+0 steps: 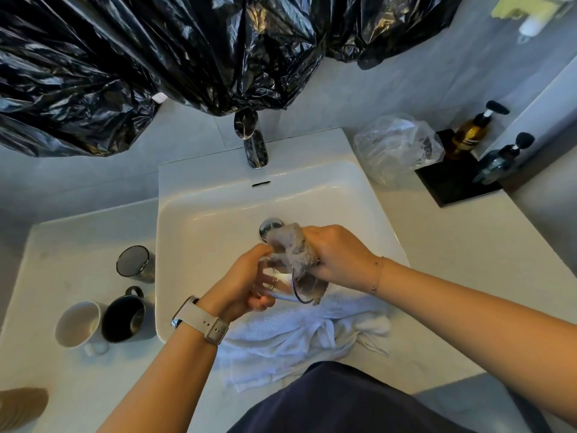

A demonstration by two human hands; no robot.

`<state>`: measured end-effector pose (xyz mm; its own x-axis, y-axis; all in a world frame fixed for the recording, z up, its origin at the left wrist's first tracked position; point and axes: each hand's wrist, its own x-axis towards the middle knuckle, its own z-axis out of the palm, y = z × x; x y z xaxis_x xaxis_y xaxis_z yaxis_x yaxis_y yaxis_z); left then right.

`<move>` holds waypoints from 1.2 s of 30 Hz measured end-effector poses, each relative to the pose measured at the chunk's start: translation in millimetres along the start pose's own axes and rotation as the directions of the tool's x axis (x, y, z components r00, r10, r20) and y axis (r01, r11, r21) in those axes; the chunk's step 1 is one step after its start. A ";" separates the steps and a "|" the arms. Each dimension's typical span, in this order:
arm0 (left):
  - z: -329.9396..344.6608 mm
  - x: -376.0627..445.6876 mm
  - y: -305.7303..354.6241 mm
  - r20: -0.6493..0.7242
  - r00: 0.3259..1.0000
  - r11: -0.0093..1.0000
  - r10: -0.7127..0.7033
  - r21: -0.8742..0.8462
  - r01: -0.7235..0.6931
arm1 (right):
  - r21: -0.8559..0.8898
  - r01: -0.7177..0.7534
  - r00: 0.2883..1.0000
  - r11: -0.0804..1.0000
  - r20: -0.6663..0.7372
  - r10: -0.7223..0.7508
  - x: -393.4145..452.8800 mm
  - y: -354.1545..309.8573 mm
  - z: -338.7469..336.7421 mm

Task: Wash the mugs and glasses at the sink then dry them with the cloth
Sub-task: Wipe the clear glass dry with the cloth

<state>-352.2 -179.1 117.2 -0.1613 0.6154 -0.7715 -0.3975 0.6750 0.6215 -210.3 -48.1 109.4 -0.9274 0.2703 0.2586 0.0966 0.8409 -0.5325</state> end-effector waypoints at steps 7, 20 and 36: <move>11.3 2.5 -1.0 -0.382 0.827 0.885 0.411 -0.049 -0.463 | 0.844 -0.513 0.593 -0.156 0.480 0.647 -2.4 -31.9 36.9; 1.0 -1.7 -13.0 0.008 0.997 0.923 0.075 -0.378 -0.067 | 0.309 -0.294 0.938 0.904 -0.090 0.336 3.2 -19.5 6.6; 20.4 1.9 -17.5 -0.240 0.646 0.687 0.725 0.327 -0.649 | 0.697 -0.604 0.421 -0.387 0.691 0.588 -27.6 -28.5 13.6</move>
<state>-327.1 -181.4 107.6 -0.6087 0.7893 -0.0807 0.1271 0.1975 0.9720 -192.5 -85.9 106.5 -0.5830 0.2847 -0.7609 0.2705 -0.8152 -0.5122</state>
